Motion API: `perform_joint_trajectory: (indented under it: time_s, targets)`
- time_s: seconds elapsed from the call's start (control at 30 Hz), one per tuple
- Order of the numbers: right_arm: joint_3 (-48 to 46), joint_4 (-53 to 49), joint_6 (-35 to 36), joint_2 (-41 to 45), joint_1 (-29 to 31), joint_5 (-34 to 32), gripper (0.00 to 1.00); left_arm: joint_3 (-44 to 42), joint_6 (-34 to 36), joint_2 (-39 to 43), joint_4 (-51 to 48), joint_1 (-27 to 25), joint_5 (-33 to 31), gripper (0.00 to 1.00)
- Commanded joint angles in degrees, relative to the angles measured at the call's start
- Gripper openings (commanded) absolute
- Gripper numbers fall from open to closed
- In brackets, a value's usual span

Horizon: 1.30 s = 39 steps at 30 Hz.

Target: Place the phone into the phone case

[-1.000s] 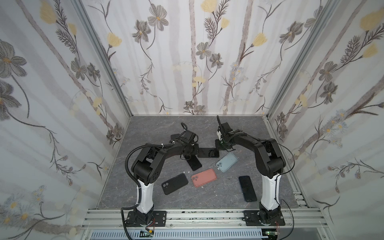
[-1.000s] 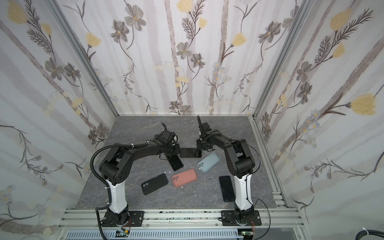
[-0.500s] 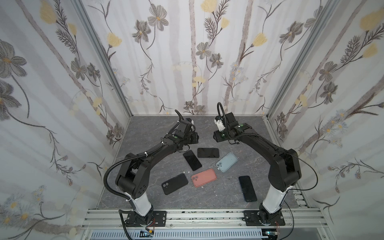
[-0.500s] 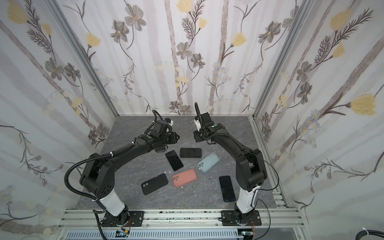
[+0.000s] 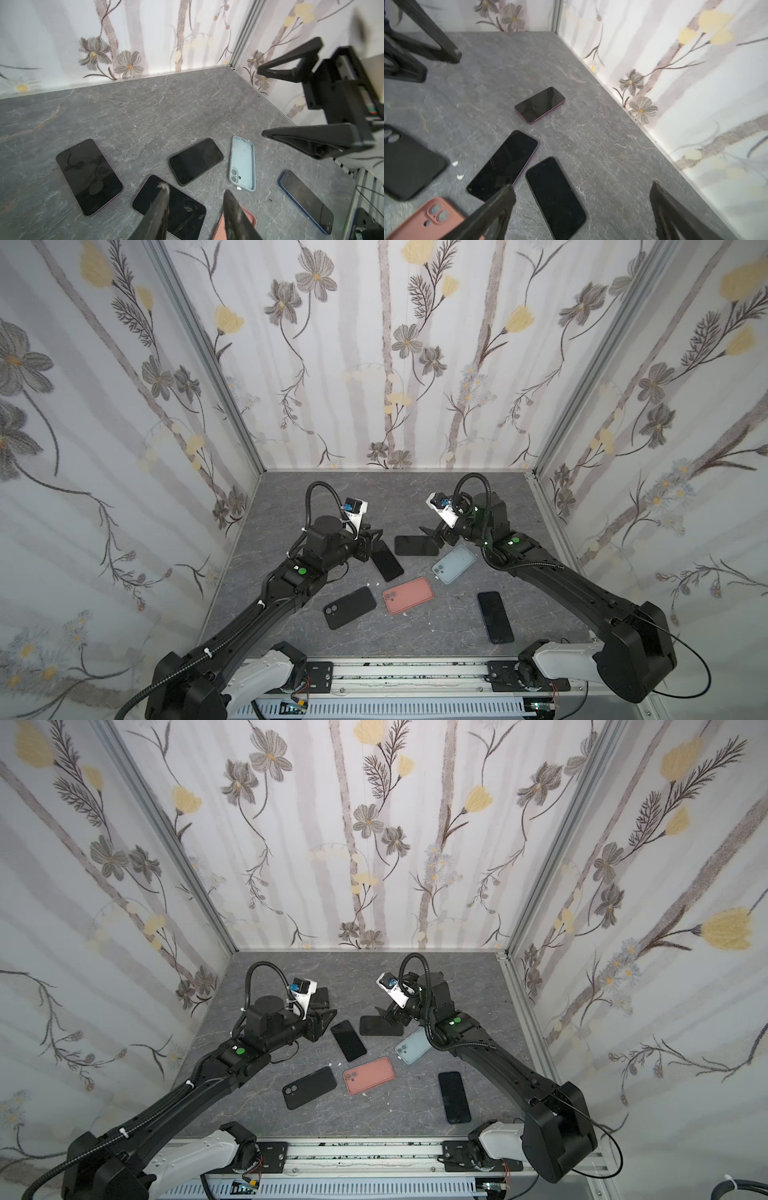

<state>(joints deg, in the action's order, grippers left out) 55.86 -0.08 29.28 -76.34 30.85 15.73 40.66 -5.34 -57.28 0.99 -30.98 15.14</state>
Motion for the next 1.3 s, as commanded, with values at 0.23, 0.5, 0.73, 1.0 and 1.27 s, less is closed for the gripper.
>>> perform_joint_trajectory:
  time_s: [0.23, 0.5, 0.73, 1.0, 1.27]
  targets:
    - [9.0, -16.07, 16.76, -18.29, 0.22, 2.18, 1.0, -14.51, 15.39, 12.4, 9.92, -1.27, 17.97, 0.79]
    - [24.3, -27.93, 15.71, -36.07, 0.24, -4.71, 1.0, -17.59, 14.99, 10.18, 13.69, -1.66, 12.4, 0.93]
    - [27.47, -28.58, 14.68, -40.4, 0.5, -5.97, 1.0, -16.88, 14.7, 7.81, 12.79, -1.86, 8.61, 0.94]
    - [29.0, -29.28, 15.89, -42.71, 0.97, -6.42, 1.0, -17.64, 14.82, 8.11, 13.07, -2.15, 8.16, 0.93]
    - [35.64, -36.56, 16.51, -48.17, 1.06, -7.59, 1.0, -17.64, 14.91, 7.75, 12.88, -2.55, 6.9, 0.93]
